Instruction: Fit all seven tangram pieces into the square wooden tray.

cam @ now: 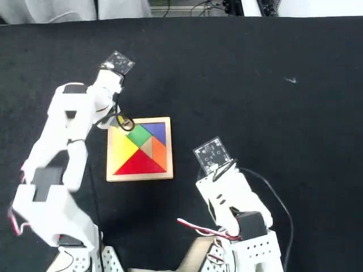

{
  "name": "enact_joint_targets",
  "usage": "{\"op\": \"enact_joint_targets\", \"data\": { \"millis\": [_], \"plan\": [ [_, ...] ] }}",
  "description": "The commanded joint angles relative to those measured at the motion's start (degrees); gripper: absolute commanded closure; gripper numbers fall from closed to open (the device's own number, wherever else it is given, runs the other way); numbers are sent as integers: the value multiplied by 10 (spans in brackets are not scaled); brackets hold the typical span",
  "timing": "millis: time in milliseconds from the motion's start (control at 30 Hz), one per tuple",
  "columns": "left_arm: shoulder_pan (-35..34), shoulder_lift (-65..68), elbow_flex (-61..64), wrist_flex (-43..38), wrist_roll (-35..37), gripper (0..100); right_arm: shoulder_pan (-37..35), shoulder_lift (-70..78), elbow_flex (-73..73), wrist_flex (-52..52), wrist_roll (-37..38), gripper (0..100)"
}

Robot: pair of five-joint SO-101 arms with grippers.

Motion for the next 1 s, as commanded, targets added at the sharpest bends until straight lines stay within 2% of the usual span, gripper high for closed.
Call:
{"op": "enact_joint_targets", "data": {
  "millis": [0,267,533,667,767,967],
  "plan": [
    [-5,36,-82,-14,-6,752,-4,-53,-2,2,4,976],
    [-28,124,-155,-11,-10,755,-4,-53,-2,2,4,976],
    [-29,160,-160,-10,-10,755,-4,-53,-2,2,4,976],
    [-28,159,-162,-10,-11,838,-4,-53,-2,2,4,976],
    [-27,162,-160,-9,-46,902,-4,-53,-2,3,4,976],
    [-29,157,-165,16,-56,916,-4,-53,-2,3,4,976]
  ]
}}
